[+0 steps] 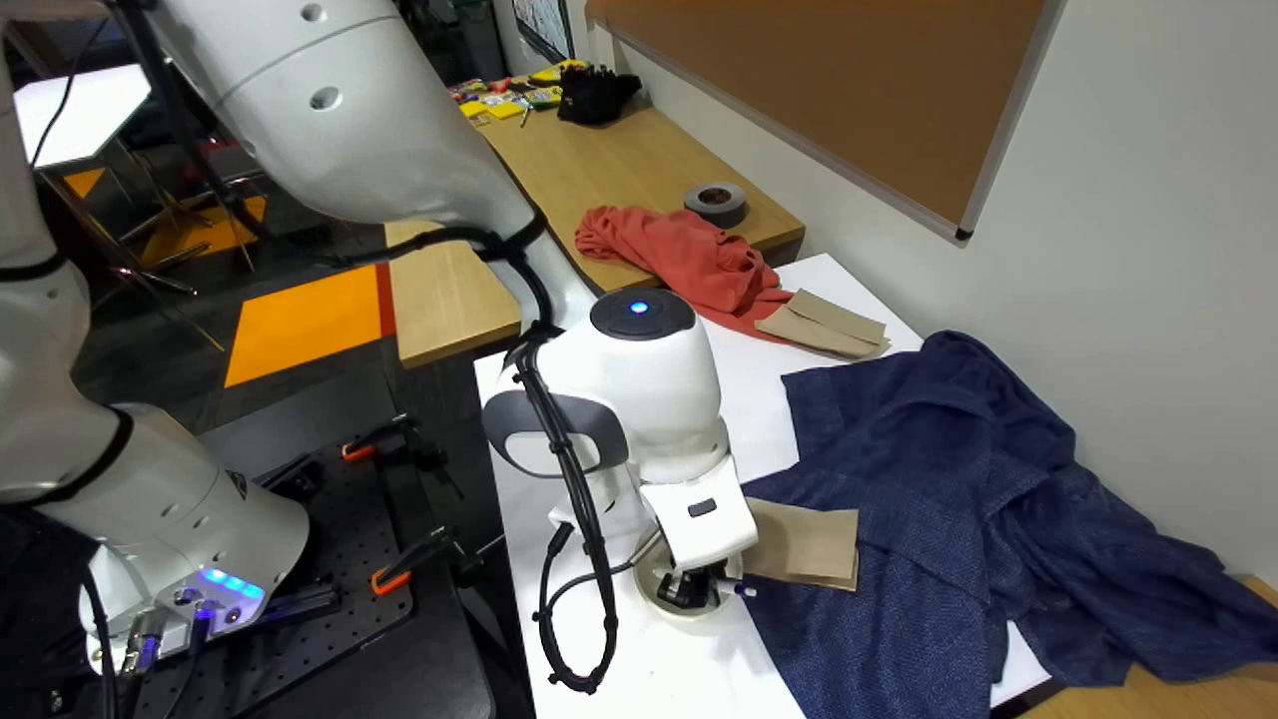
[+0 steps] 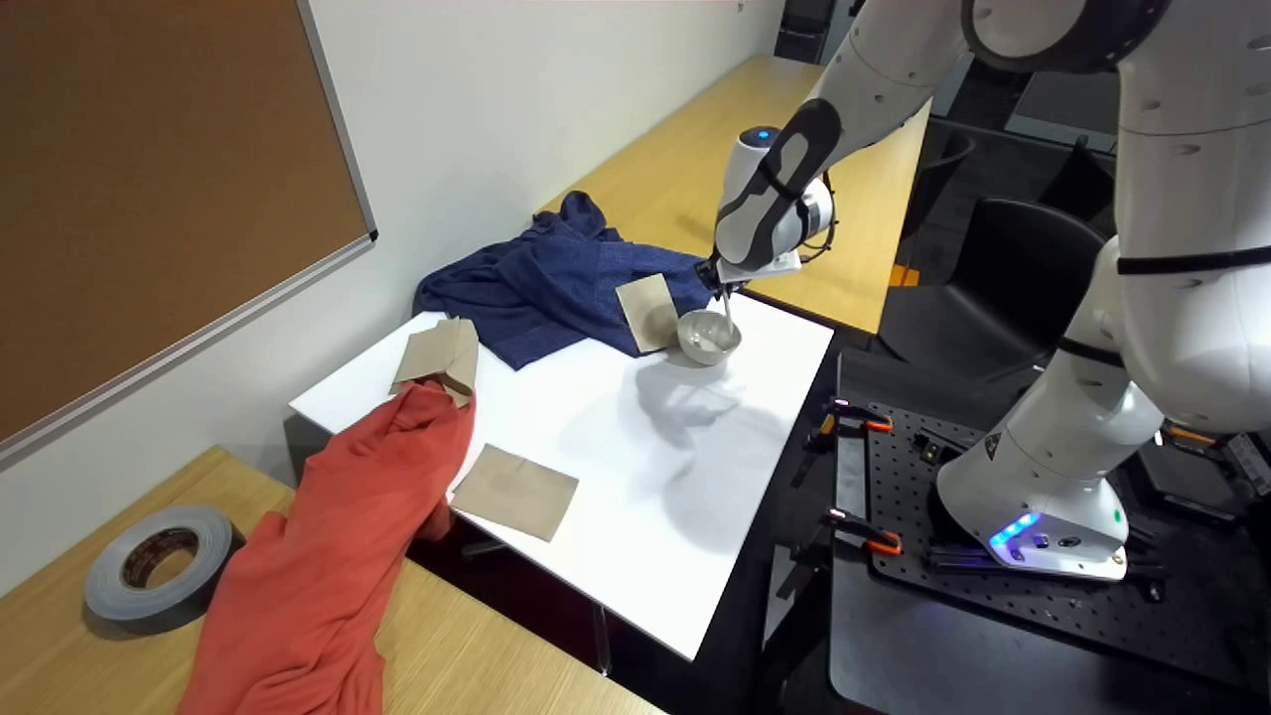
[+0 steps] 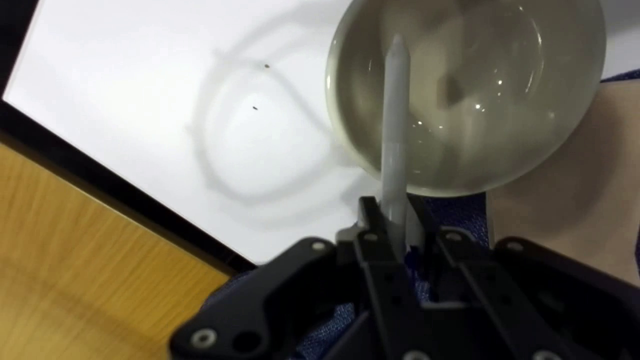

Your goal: Remove the pen from the bowl and place it on the table

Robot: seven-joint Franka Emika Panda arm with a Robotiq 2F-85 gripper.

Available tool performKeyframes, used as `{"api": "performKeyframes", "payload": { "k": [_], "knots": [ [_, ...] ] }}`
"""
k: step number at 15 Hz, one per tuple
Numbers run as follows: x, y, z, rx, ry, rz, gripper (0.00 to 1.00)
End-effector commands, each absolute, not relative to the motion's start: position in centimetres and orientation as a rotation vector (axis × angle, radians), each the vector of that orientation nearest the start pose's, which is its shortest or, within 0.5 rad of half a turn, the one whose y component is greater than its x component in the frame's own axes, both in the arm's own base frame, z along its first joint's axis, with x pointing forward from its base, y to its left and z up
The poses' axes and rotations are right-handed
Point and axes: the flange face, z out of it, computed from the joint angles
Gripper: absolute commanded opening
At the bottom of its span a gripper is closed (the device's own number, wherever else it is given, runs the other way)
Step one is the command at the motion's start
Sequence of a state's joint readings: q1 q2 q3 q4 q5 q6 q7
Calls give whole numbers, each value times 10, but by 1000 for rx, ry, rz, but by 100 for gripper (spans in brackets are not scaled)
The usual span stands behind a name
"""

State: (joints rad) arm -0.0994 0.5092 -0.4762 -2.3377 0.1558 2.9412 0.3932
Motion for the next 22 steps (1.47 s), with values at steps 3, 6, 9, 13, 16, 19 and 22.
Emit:
{"api": "performKeyframes", "payload": {
  "k": [3,6,9,13,16,19,22],
  "knots": [
    [417,-272,205,-2910,1477,-337,4],
    [423,-247,217,-2934,1378,-365,4],
    [433,-218,224,-2972,1252,-389,4],
    [454,-172,224,-3033,1051,-404,4],
    [472,-134,213,-3089,887,-403,4],
    [486,-101,198,-3122,751,-421,4],
    [497,-78,181,-3131,668,-452,4]
  ]
}}
